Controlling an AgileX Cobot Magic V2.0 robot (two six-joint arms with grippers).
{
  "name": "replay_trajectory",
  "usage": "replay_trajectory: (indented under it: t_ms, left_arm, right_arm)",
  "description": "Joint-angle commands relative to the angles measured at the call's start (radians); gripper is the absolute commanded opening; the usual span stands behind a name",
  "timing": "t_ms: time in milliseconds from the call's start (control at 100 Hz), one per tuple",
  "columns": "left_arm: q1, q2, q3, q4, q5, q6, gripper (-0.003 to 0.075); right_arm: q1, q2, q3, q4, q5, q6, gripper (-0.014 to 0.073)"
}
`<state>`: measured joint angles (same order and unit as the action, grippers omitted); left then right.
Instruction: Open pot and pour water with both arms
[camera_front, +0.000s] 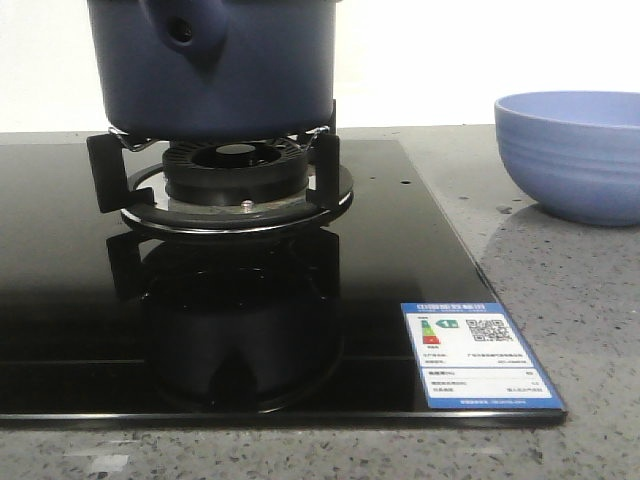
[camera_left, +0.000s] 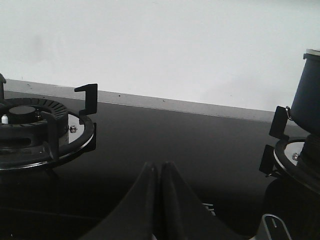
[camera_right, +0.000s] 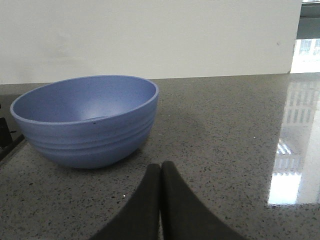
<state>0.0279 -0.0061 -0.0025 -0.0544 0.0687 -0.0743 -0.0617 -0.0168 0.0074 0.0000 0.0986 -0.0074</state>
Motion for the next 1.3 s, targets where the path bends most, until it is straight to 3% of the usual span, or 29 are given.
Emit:
replay_trajectory:
  t_ms: [0, 1290]
  left_arm:
    - [-0.008, -0.012, 0.033, -0.001, -0.077, 0.0, -0.002]
    - [-0.008, -0.012, 0.033, -0.009, -0.081, 0.0, -0.002]
  right_arm:
    - [0.001, -0.011, 0.026, 0.0, -0.071, -0.004, -0.0069]
    - [0.001, -0.011, 0.026, 0.0, -0.106, -0.004, -0.0069]
